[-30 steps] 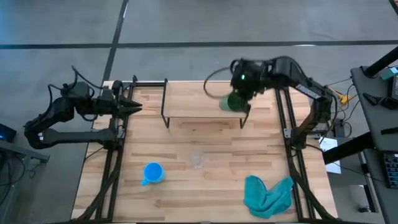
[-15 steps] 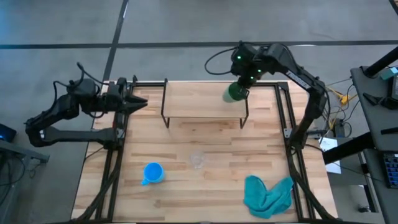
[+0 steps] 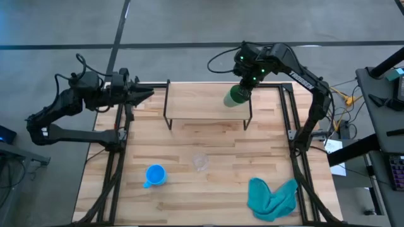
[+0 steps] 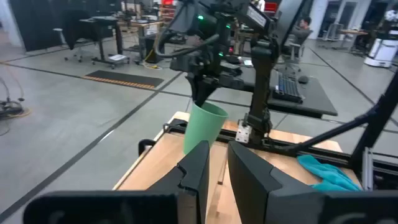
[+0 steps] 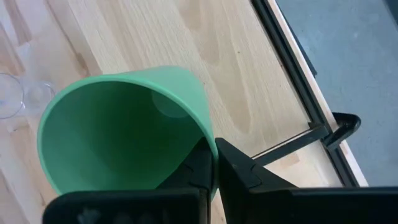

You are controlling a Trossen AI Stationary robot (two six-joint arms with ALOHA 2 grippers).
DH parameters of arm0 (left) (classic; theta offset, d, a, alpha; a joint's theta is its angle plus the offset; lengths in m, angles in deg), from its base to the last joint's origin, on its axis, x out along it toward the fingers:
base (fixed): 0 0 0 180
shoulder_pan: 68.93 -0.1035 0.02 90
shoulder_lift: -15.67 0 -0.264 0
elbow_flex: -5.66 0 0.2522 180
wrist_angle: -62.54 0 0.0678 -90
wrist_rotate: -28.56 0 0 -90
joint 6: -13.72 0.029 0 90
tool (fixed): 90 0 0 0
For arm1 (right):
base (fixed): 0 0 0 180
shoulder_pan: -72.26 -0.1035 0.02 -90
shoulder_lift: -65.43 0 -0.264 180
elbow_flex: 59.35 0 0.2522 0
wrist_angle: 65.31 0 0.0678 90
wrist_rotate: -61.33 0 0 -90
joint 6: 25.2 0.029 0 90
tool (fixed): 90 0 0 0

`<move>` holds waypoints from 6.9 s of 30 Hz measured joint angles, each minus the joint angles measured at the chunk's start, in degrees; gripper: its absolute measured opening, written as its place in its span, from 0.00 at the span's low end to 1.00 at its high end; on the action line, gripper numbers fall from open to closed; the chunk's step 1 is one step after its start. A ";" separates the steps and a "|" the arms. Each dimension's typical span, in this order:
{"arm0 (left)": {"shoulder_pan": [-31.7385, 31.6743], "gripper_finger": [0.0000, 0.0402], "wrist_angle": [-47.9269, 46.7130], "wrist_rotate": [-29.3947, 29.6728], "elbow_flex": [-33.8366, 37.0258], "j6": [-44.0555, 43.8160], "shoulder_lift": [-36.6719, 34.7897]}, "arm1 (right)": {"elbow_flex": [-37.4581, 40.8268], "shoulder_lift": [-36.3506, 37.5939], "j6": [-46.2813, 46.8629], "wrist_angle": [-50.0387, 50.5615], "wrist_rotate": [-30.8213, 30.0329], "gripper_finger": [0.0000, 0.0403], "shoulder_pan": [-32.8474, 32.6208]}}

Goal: Stack small to large cups/mugs on shelf
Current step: Put the green cup on the shelf, then put the transparent mug on the shelf

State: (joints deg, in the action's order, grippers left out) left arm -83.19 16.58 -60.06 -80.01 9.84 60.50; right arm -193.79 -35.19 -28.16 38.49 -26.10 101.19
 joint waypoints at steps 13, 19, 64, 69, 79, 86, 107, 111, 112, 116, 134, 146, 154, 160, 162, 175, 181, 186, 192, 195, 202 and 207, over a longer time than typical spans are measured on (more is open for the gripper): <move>0.02 0.11 2.02 -1.66 1.02 -6.30 3.13 | 0.72 -0.35 1.46 -0.02 -0.13 0.02 0.00; 0.00 0.11 6.11 2.56 0.93 9.38 9.72 | 0.72 -0.35 2.08 -0.02 -0.09 0.02 -0.02; -1.75 0.11 40.83 2.74 -1.78 -3.26 48.56 | 4.33 -0.37 -1.72 -0.02 -5.58 0.05 -0.02; -1.75 0.11 40.80 2.76 -1.78 -3.26 48.55 | 4.33 -0.37 -2.21 0.02 -5.64 0.14 -0.02; -1.75 0.11 40.71 2.78 -1.78 -3.23 48.77 | 3.76 -0.37 -2.06 -0.03 -5.62 0.22 -0.02; -1.75 0.11 40.71 2.81 -1.80 -3.24 48.79 | 0.40 -0.39 -2.03 -0.27 -5.57 0.20 -0.02; 0.65 0.11 5.87 -6.20 -2.11 -7.84 26.16 | -13.23 4.23 2.75 -0.02 9.01 0.20 -6.18; 3.32 0.11 0.41 -6.75 -2.09 -7.93 23.57 | -12.99 4.03 2.93 -0.07 9.01 0.20 -9.73; 4.12 0.11 -0.40 -6.75 -2.09 -7.99 23.51 | -12.81 3.83 3.18 -0.14 8.99 0.20 -10.73; 7.28 0.11 -1.44 -6.83 -1.68 -11.86 25.22 | -10.86 2.46 4.90 -0.74 8.98 0.19 -14.56; 14.36 0.11 -4.41 -12.49 -0.03 -21.33 34.76 | 0.39 1.11 15.23 -3.33 8.94 0.18 -27.27; 19.01 0.11 1.87 -12.63 -0.46 -30.17 43.69 | 3.16 1.11 16.65 -5.03 8.27 0.20 -34.53; 20.06 0.11 1.25 -9.82 0.94 -31.78 44.29 | 3.21 1.11 18.24 -5.74 7.80 0.21 -36.68; 20.66 0.11 -0.69 -8.10 1.36 -33.22 45.70 | 3.19 1.10 19.04 -6.82 7.80 0.21 -36.94; 20.74 0.11 -1.01 -7.52 1.36 -33.16 46.32 | 3.19 1.09 19.06 -7.42 7.80 0.20 -36.92; 20.76 0.11 -1.39 -6.70 1.43 -33.15 50.51 | 3.17 1.11 19.47 -11.56 7.80 0.20 -36.92; 20.76 0.11 -1.41 -6.59 1.43 -32.98 51.52 | 3.17 1.11 19.50 -11.62 7.80 0.20 -36.92; 20.76 0.11 -1.56 -4.21 1.43 -32.57 51.53 | 3.17 1.11 19.50 -12.38 7.80 0.23 -36.92; 20.74 0.11 -1.58 -4.01 1.43 -31.74 51.59 | 3.17 1.11 19.50 -14.08 7.80 0.25 -36.92; 20.74 0.11 -1.62 -4.04 1.43 -31.74 51.93 | 3.17 1.11 19.50 -14.16 7.80 0.25 -36.92; 20.74 0.11 -1.45 -4.04 1.43 -31.69 52.90 | 3.17 1.10 19.50 -14.16 7.82 0.25 -36.92; 20.74 0.11 -1.26 -4.06 1.43 -31.69 54.02 | 3.17 1.11 19.50 -14.16 7.82 0.24 -36.92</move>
State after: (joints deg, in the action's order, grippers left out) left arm -62.45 15.32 -64.12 -78.58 -21.85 114.52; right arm -190.62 -34.08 -8.66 24.33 -18.28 64.27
